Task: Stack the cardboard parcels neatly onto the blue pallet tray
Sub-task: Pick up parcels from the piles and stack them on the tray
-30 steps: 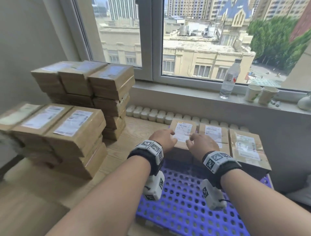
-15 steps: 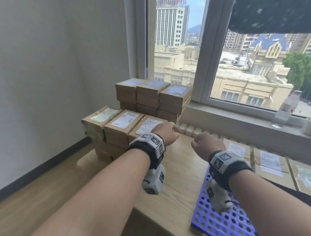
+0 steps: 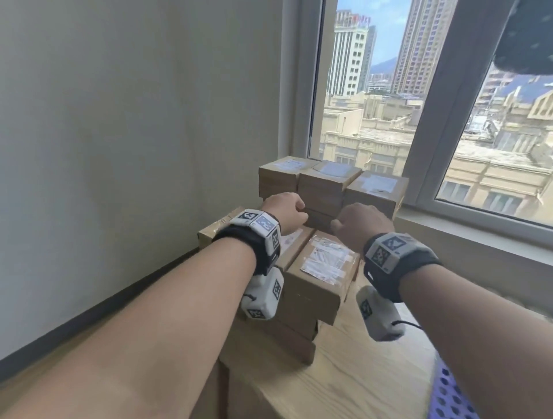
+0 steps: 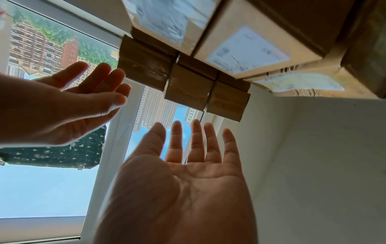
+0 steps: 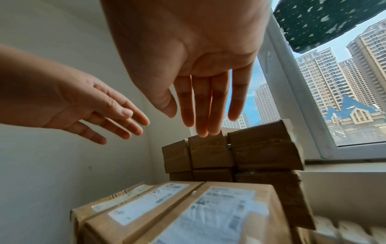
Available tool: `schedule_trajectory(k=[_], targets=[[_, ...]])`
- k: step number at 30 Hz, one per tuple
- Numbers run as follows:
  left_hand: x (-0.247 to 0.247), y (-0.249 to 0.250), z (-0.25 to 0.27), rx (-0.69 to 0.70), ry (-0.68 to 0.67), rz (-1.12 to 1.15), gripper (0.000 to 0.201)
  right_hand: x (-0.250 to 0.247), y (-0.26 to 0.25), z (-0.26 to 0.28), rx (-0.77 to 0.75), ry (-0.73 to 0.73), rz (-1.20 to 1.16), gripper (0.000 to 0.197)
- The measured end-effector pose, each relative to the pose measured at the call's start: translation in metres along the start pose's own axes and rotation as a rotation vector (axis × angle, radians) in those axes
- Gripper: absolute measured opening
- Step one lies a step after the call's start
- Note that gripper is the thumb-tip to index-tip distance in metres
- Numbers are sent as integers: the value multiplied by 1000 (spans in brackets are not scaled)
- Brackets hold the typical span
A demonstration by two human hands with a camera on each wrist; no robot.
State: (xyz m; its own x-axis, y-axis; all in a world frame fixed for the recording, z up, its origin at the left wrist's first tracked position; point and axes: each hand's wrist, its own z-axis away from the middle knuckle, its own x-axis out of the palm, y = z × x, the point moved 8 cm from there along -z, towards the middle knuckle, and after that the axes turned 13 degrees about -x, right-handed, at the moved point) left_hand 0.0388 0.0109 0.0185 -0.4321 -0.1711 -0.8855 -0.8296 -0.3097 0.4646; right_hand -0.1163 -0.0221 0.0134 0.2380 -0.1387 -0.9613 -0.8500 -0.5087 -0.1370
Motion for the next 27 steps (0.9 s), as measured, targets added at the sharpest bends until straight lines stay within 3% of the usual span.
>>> schedule_trajectory(k=[12, 23, 27], targets=[[-29, -38, -139, -100, 39, -15, 39, 25, -17, -144, -52, 17, -5, 30], [-31, -77, -231, -169, -37, 119, 51, 42, -29, -216, -60, 64, 10, 30], [-26, -94, -273, -206, -101, 169, 67, 48, -38, -237, -27, 101, -10, 24]])
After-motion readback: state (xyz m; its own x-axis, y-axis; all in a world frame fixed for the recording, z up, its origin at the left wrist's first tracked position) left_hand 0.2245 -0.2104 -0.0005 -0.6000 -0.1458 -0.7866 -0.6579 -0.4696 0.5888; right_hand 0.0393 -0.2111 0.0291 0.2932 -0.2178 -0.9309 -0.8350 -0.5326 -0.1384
